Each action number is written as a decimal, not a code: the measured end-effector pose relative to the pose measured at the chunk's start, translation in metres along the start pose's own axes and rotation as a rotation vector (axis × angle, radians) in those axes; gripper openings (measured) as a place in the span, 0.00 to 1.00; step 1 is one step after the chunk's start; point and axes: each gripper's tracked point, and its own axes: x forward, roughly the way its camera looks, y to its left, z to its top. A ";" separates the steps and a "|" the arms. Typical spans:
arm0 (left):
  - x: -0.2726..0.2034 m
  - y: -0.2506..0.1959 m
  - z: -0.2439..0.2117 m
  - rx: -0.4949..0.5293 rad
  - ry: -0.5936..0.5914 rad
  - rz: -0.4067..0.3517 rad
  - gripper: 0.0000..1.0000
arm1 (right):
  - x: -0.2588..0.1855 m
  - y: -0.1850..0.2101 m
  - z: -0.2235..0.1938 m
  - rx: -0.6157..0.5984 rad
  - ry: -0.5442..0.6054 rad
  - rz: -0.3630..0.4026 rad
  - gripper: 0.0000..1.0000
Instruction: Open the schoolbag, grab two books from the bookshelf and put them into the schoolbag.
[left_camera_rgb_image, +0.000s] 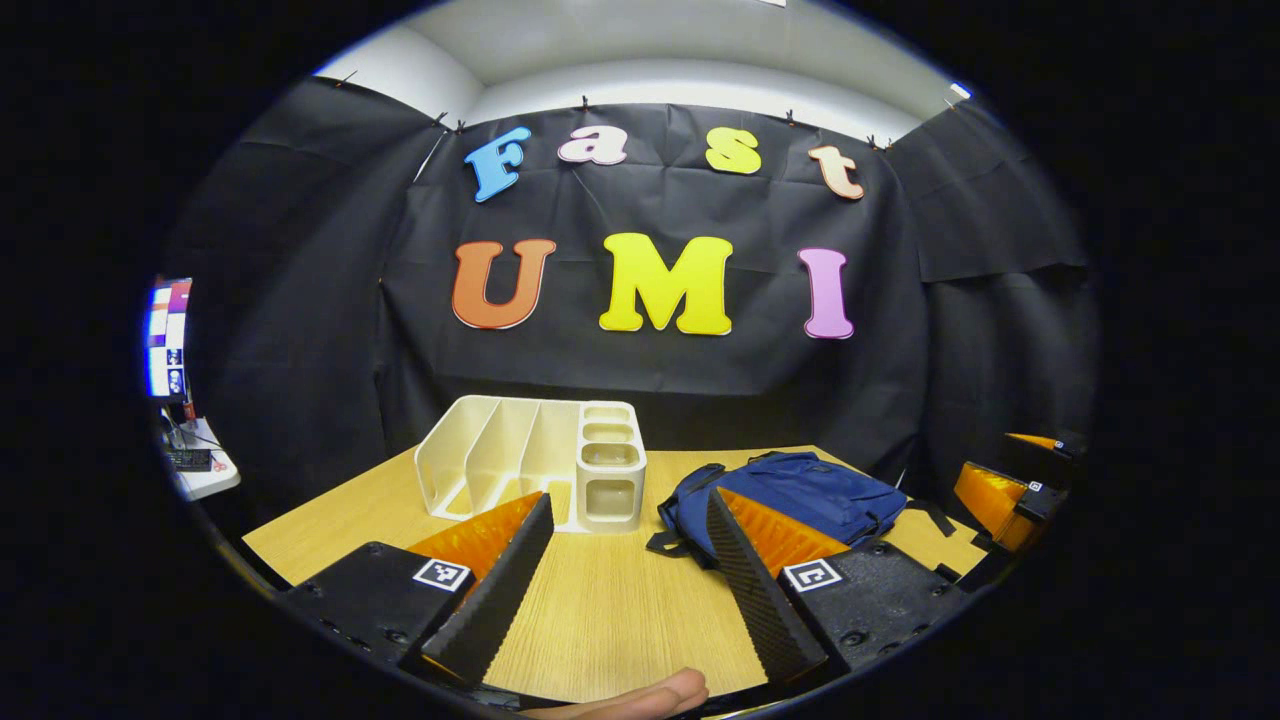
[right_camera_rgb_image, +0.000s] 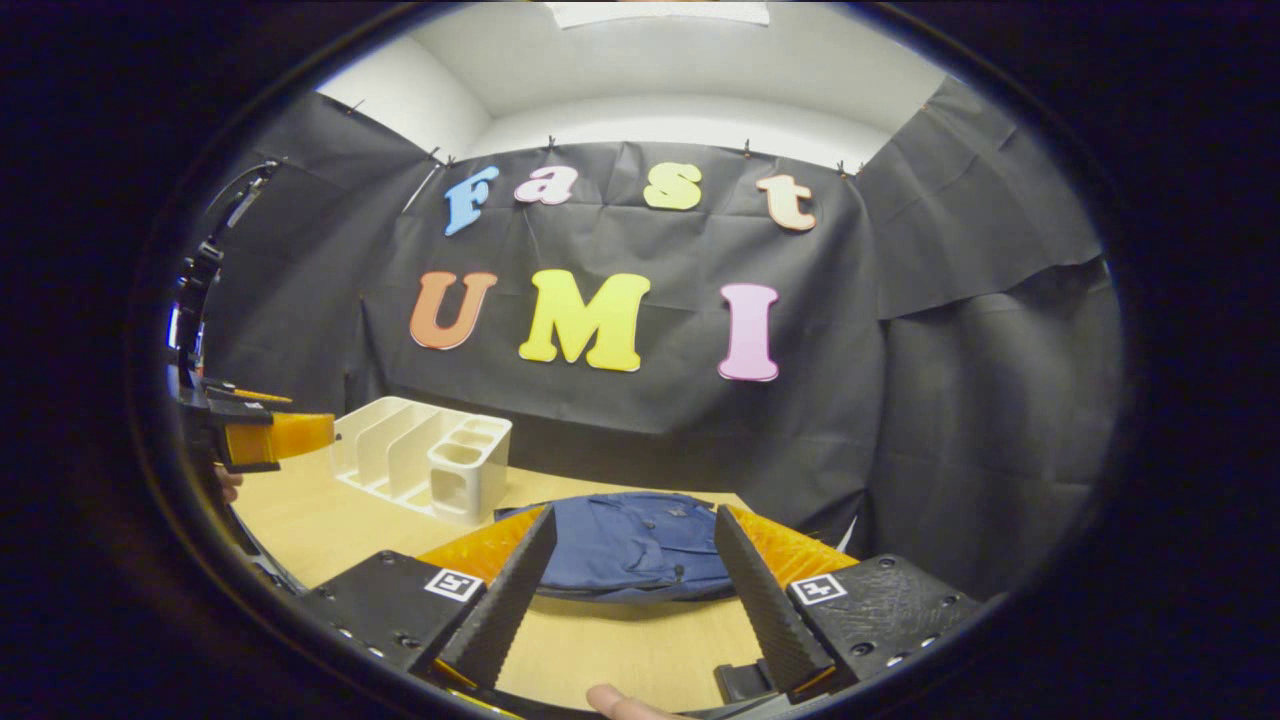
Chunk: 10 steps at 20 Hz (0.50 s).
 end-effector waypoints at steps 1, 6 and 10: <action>0.001 -0.004 -0.002 0.001 -0.002 -0.002 0.98 | 0.000 0.006 -0.002 0.017 0.002 0.026 0.96; 0.006 -0.013 -0.009 0.002 0.003 -0.008 0.98 | 0.005 0.000 -0.015 0.014 0.016 0.040 0.95; 0.006 -0.012 -0.011 0.007 -0.003 0.007 0.98 | 0.005 -0.010 -0.019 0.026 0.023 0.022 0.95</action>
